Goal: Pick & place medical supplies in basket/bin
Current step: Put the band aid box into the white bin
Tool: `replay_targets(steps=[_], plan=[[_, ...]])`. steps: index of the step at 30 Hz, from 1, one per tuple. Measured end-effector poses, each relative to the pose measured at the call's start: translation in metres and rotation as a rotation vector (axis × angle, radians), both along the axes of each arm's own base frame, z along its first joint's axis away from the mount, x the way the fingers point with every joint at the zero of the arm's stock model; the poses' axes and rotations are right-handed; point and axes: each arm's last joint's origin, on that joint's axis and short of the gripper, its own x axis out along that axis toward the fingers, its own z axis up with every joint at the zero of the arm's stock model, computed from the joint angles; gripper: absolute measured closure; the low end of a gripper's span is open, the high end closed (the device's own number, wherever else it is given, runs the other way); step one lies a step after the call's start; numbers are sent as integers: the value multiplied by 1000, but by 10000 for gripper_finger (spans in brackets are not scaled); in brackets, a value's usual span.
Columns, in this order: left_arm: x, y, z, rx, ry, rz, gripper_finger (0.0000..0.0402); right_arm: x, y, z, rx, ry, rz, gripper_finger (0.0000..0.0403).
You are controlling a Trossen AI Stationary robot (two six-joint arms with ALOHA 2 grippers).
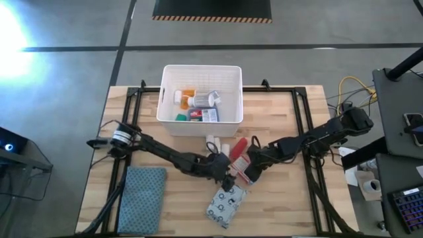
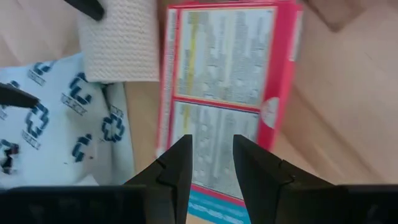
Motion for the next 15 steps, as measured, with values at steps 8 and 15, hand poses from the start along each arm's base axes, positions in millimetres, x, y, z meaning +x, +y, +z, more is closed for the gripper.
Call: replay_targets(steps=[8, 15], plan=[[-25, -15, -5, -55, 242, -33, 146, 7, 4, 1, 72, -59, 56, 298], [-55, -27, 18, -41, 332, 37, 146, 8, 8, 11, 71, -141, 95, 302]])
